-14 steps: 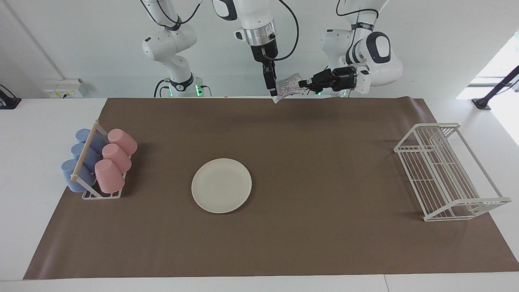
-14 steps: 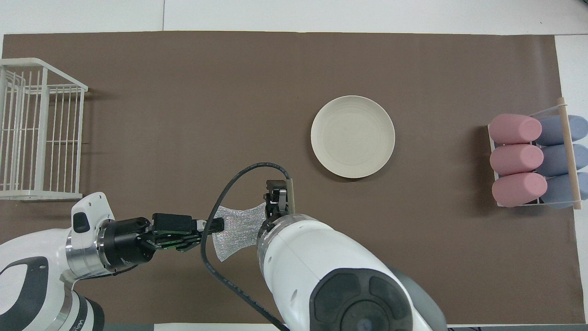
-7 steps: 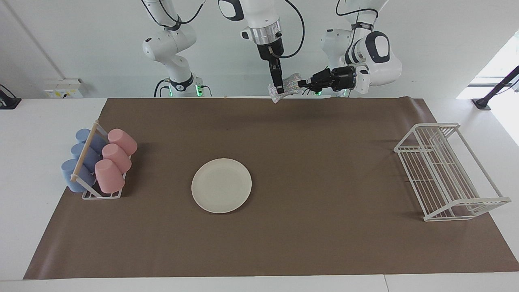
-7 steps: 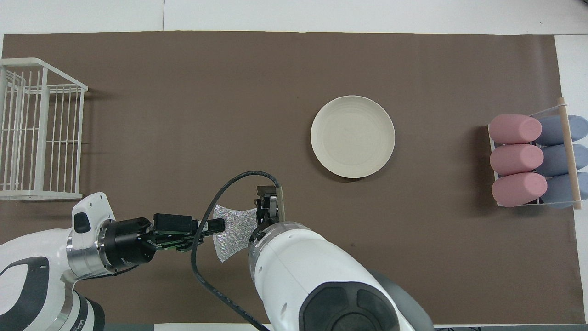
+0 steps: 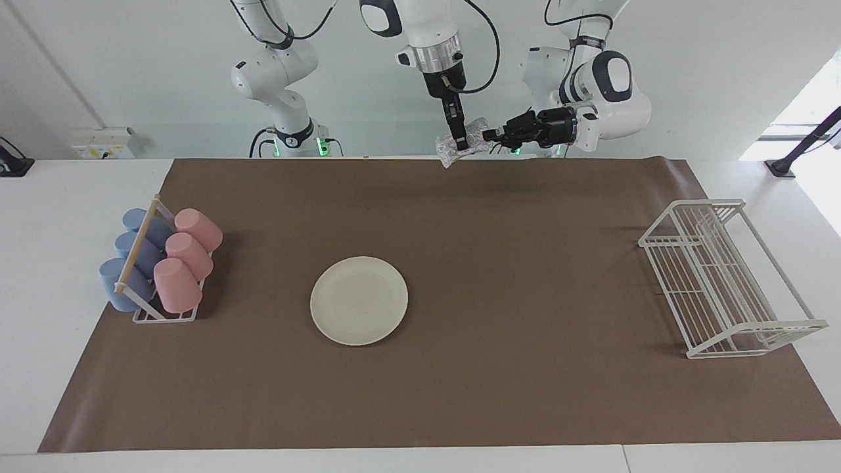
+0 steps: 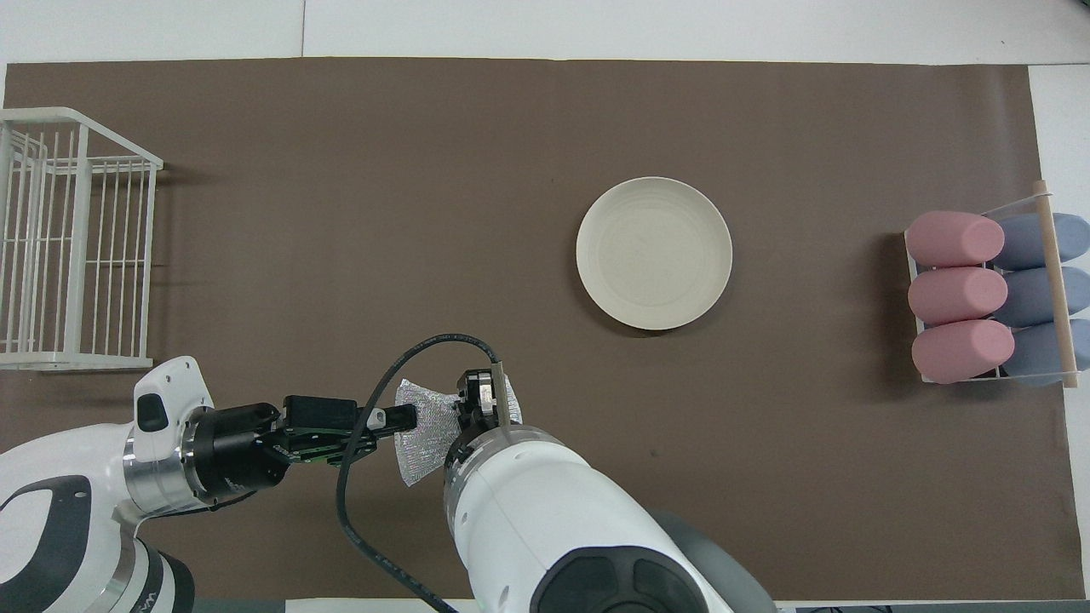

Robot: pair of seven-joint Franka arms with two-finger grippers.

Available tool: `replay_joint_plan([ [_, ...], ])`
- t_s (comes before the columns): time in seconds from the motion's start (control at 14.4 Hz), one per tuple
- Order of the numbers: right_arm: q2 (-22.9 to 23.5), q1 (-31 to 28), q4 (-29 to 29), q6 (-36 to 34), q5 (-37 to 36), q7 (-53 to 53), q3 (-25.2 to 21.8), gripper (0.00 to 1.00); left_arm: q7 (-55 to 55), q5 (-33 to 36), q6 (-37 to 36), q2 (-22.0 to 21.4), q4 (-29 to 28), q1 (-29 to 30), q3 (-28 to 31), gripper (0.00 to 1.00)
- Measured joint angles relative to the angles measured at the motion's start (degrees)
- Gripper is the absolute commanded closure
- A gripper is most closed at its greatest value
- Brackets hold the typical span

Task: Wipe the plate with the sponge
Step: 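Move the scrubber onto the white plate with the right gripper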

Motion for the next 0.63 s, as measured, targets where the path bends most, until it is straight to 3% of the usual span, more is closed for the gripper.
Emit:
replay_joint_plan([
  [0.35, 0.1, -0.1, 0.0, 0.7, 0.0, -3.5, -0.1, 1.00, 0.0, 0.0, 0.0, 0.0, -0.1, -0.1, 0.0, 1.00],
  [0.42, 0.1, -0.1, 0.0, 0.7, 0.0, -3.9, -0.1, 1.00, 0.0, 0.0, 0.0, 0.0, -0.1, -0.1, 0.0, 0.69],
  [0.49, 0.1, -0.1, 0.0, 0.6, 0.0, -4.3, -0.1, 1.00, 0.0, 0.3, 0.0, 0.0, -0.1, -0.1, 0.0, 0.01],
  [0.63, 0.1, -0.1, -0.2, 0.6, 0.0, -4.9, -0.1, 1.00, -1.3, 2.2, 0.0, -0.1, 0.1, -0.1, -0.3, 0.00],
])
